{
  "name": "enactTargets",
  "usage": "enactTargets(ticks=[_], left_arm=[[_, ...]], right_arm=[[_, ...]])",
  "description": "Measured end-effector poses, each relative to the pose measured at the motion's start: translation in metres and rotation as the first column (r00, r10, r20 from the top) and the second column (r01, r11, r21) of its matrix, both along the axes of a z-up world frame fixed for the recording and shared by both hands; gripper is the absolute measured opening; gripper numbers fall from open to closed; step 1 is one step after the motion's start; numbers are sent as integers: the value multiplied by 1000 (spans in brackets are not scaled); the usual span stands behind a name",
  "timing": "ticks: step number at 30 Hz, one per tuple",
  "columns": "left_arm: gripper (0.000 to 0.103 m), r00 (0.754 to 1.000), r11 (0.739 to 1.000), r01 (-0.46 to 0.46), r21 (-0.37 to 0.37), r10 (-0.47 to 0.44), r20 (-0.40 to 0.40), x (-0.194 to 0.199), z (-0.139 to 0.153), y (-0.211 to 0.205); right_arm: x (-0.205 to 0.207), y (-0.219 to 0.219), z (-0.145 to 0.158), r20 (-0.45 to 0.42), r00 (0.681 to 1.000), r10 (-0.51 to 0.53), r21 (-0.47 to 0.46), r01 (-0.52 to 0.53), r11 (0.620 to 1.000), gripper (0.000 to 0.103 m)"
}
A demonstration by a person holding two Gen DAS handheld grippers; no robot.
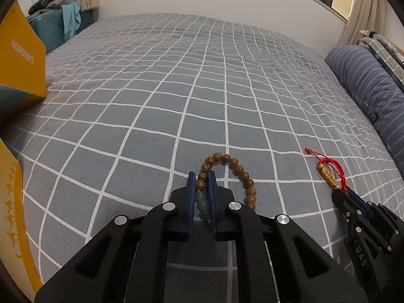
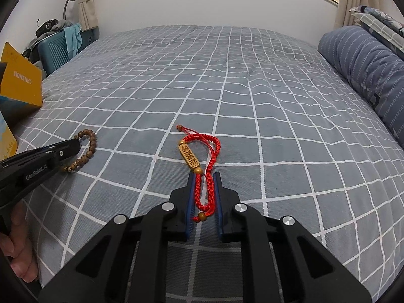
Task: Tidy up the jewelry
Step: 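Grasp the wooden bead bracelet with the left tool while the right tool grasps the red cord bracelet, then lift both held bracelets and carry them over the white box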
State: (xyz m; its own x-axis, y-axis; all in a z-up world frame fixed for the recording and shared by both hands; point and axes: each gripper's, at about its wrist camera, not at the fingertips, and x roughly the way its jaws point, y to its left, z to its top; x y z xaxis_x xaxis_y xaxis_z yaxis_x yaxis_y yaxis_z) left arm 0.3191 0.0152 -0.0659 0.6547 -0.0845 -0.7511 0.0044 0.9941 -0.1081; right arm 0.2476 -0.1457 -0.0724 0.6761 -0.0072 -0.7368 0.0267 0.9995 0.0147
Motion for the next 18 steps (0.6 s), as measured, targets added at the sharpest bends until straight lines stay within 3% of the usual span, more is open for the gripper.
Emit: enactTargets(ticks=[11, 18], left_arm=[[9, 999, 996, 26, 84, -23, -35, -8, 10, -15], [9, 998, 993, 47, 110, -41, -52, -26, 32, -24]], right_arm=[[-5, -13, 18, -27, 999, -45, 49, 46, 998, 12], [-17, -16, 49, 4, 1000, -31, 65, 31, 997, 12]])
